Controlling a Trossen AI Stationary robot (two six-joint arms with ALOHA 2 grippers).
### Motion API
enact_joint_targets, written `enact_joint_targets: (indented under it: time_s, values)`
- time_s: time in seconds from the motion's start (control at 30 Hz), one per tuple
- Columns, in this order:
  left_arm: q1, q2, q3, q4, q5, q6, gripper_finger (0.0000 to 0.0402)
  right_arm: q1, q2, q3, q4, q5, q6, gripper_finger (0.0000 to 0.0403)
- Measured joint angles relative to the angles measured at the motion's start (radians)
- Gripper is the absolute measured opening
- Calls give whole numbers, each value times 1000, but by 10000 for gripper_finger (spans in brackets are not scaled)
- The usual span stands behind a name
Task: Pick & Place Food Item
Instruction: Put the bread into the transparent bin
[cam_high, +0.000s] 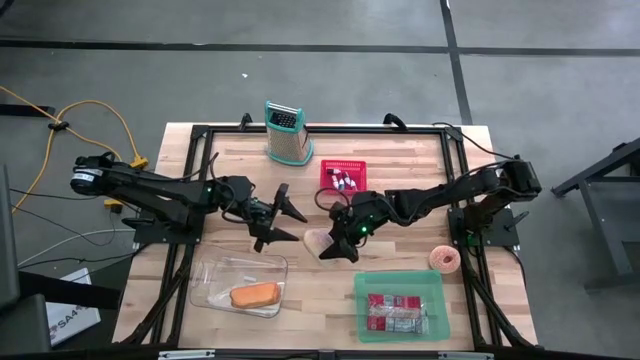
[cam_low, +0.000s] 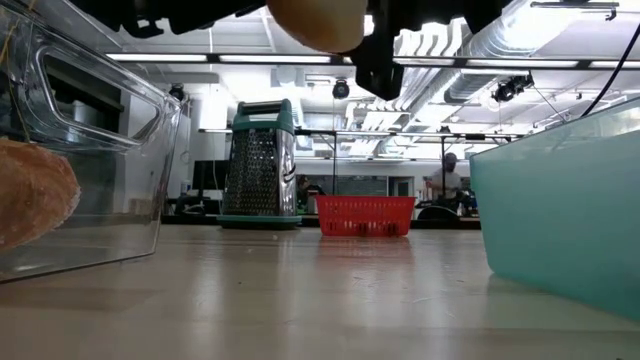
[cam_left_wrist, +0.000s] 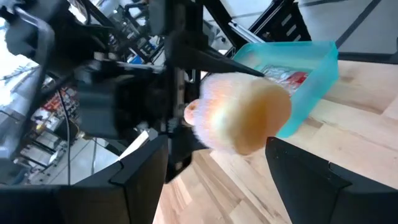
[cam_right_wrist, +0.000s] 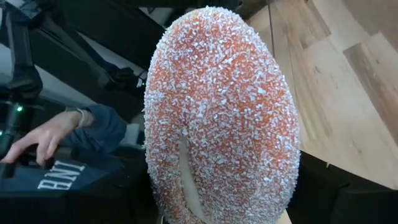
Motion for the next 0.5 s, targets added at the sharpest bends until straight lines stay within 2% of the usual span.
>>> enact_joint_targets:
  time_s: [0.5]
  values:
    - [-19, 11, -1, 17, 16, -12, 262, -22, -1, 0, 41, 18, -19, 255]
